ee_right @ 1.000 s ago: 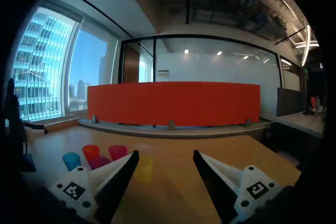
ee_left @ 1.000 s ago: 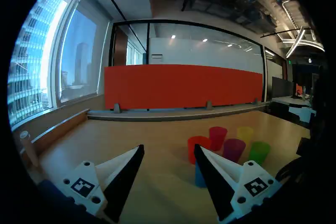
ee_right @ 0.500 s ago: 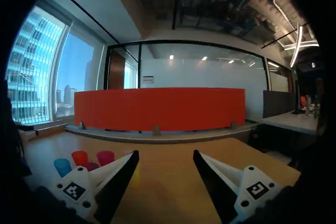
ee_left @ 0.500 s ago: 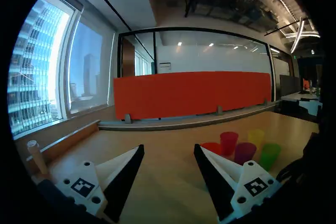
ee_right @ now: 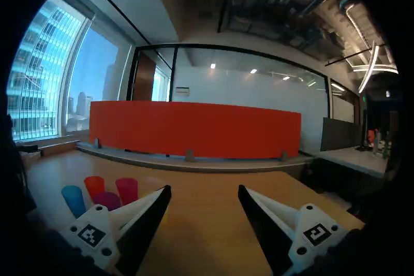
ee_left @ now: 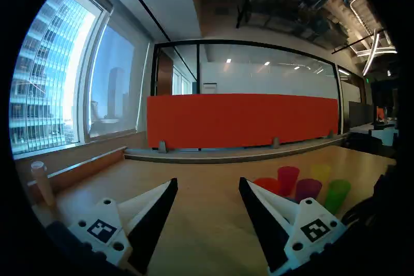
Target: Pour water
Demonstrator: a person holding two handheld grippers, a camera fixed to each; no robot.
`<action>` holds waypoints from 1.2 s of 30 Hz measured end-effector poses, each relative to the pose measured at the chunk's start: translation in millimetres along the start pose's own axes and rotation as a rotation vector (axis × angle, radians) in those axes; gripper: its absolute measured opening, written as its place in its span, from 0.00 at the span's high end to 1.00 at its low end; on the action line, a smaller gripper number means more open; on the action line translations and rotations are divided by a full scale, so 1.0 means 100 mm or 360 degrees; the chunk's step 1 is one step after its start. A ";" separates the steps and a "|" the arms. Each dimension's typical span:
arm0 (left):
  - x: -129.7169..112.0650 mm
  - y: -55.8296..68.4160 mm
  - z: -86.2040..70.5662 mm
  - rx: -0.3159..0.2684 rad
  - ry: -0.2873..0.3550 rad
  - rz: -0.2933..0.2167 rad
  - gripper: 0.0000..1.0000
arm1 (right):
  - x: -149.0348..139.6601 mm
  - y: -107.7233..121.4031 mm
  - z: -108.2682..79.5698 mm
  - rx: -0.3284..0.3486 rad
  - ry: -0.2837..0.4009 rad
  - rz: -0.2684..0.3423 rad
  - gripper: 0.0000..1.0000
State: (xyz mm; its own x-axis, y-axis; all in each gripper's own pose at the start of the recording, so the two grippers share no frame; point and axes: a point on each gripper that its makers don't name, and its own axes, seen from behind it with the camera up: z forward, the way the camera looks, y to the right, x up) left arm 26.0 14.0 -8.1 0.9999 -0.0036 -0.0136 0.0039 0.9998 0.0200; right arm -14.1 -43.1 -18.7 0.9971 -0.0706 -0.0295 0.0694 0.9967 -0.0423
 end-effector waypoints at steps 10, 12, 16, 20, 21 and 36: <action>-0.15 -0.08 0.06 -0.0009 0.0013 -0.0029 0.12 | -0.01 -0.06 0.00 0.0010 -0.0014 0.0047 0.00; -0.16 -0.09 0.06 -0.0008 0.0020 -0.0024 0.12 | -0.01 -0.06 0.00 0.0007 -0.0016 0.0048 0.00; -0.21 -0.12 0.07 0.0000 0.0025 -0.0012 0.12 | 0.01 -0.04 0.00 -0.0001 -0.0014 0.0044 0.00; -0.27 -0.15 0.07 0.0008 0.0016 -0.0012 0.12 | 0.03 -0.03 -0.01 -0.0005 -0.0010 0.0044 0.00; -0.28 -0.15 0.07 0.0008 0.0014 -0.0014 0.12 | 0.03 -0.02 -0.02 -0.0006 -0.0010 0.0047 0.00; -0.36 -0.19 0.09 0.0012 0.0003 -0.0003 0.12 | 0.00 0.00 -0.02 -0.0009 -0.0015 0.0062 0.00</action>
State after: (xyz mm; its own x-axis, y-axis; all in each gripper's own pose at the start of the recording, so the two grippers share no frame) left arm -10.3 -4.8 1.3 0.9999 -0.0053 -0.0158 0.0058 0.9996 0.0276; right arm -13.7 -43.5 -20.3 0.9993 -0.0313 -0.0217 0.0302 0.9984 -0.0472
